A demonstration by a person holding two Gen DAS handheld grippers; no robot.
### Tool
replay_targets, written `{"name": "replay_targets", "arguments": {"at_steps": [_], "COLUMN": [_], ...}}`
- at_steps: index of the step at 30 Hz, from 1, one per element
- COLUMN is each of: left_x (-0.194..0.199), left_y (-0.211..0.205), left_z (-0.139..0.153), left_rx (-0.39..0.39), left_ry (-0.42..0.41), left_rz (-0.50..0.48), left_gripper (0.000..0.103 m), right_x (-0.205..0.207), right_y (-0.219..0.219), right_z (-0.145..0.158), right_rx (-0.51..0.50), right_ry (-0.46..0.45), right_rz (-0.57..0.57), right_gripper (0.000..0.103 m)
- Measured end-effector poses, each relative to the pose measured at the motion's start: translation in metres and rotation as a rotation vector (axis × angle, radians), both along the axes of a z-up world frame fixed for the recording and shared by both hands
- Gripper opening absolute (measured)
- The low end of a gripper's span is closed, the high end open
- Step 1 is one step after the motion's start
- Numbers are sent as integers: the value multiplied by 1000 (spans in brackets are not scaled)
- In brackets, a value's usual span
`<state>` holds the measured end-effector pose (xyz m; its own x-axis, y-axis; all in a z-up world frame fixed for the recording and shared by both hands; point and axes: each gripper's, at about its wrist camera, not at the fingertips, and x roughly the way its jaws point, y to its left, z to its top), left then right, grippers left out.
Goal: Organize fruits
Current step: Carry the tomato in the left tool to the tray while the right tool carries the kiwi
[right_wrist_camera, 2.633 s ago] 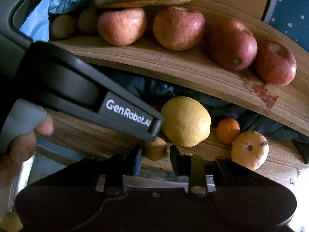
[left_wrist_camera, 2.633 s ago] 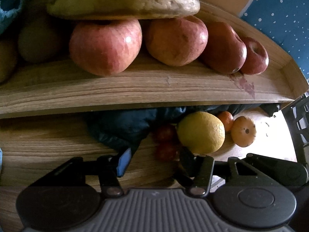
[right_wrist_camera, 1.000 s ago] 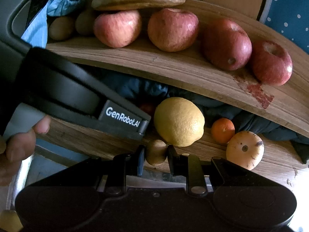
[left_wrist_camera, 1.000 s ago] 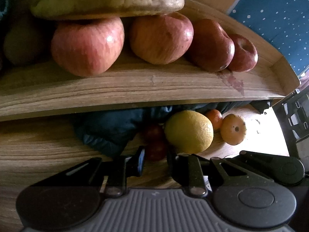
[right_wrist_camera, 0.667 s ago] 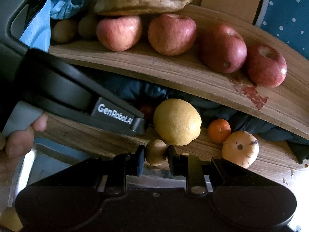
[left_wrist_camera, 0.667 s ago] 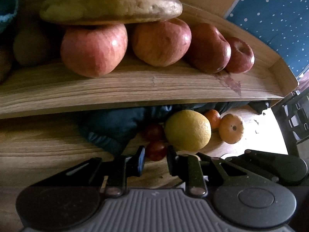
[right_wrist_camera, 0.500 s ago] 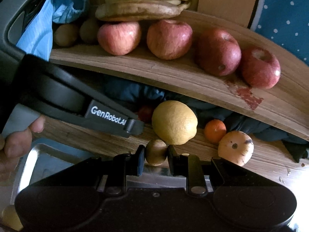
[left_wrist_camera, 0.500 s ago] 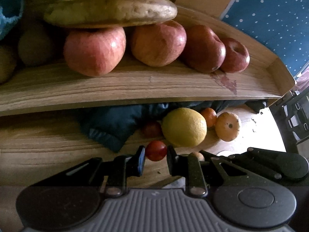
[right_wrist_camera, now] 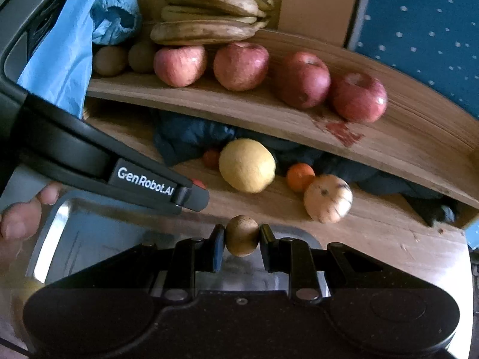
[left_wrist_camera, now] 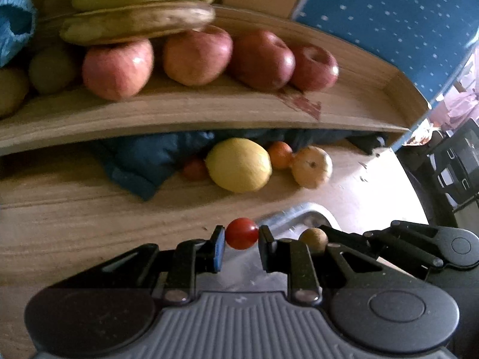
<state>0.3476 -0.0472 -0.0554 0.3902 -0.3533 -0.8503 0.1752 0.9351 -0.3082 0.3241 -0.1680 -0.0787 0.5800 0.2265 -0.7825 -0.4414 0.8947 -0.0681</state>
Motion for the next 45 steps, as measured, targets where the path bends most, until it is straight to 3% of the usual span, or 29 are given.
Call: {"name": "replay_targets", "arguments": {"at_steps": [24,45], "left_x": [-56,-80], "left_y": [-70,-84], "left_z": [-4,-21], "left_rx": [19,46], "left_ry": [42,159], "left_rz": [-121,-185], "left_gripper": [26,26], "right_x": [-84,-104], "right_y": [-74,-75], "right_z": [-12,-25], "right_rx": [8,-11], "right_ry": [66,123], "right_rz": [-78,-5], "right_gripper": [26,26]}}
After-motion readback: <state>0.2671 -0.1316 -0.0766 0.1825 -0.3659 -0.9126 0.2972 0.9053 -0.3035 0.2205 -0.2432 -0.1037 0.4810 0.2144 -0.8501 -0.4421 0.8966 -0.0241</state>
